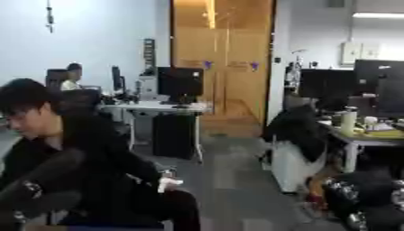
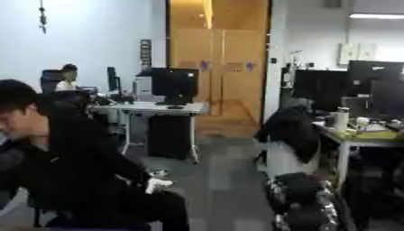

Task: Pick up objects on the table and place them in the box.

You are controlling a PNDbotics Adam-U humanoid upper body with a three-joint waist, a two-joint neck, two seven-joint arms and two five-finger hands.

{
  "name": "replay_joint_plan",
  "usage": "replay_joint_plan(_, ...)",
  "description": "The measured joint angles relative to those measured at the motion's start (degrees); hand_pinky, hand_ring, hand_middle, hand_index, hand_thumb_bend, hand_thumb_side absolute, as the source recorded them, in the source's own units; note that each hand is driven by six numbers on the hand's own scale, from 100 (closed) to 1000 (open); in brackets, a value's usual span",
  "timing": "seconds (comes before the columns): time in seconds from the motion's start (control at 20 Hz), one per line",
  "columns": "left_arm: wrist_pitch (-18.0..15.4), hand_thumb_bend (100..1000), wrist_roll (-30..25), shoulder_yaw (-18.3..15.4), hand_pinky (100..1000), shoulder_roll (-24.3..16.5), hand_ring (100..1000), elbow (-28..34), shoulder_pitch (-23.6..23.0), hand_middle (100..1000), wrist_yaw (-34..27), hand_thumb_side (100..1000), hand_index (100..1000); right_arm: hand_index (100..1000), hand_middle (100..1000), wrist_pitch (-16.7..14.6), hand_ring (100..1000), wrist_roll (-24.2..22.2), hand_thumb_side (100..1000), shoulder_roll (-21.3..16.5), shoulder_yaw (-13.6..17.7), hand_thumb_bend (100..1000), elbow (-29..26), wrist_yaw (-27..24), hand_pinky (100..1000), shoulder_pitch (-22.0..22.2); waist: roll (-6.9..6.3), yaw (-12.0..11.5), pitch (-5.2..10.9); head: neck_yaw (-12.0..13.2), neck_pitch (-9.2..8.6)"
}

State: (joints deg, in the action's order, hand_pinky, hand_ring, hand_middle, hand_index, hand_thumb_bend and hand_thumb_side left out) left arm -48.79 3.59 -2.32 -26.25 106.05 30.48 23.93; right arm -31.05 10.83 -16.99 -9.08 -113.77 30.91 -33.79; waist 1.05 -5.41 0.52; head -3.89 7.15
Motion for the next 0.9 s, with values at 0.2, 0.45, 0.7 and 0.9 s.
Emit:
replay_joint_plan(0.2, 0.0, 202, 2.0, 0.4, 957, 0.0, 521, 0.0, 0.0, 552, 1.9, 822, 838, 100, 100, 0.0, 100, 0.0, 796, 0.0, 0.0, 445, 0.0, 0.0, 100, 0.0, 0.00, 0.0, 0.00, -0.8, -0.34)
replay_joint_plan(0.45, 1.0, 321, 3.1, 0.8, 100, 0.0, 100, -0.4, 0.0, 189, 2.9, 445, 679, 100, 100, 0.0, 100, 0.0, 798, 0.0, 0.0, 445, 0.0, 0.0, 100, 0.0, 0.00, 0.0, 0.00, -9.8, -3.60)
replay_joint_plan(0.7, 3.6, 357, 2.3, 1.5, 100, 0.0, 100, -1.5, 0.0, 100, 1.3, 416, 561, 100, 100, 0.0, 100, 0.0, 797, 0.0, 0.0, 445, 0.0, 0.0, 100, 0.0, 0.00, 0.2, -0.02, -15.5, -5.48)
replay_joint_plan(0.9, 5.1, 339, 0.1, 1.8, 100, 0.0, 100, -1.7, 0.0, 100, -2.1, 494, 570, 100, 100, 0.0, 100, 0.0, 798, 0.0, 0.0, 447, 0.0, 0.0, 100, 0.0, 0.00, 0.2, -0.02, -16.3, -5.34)
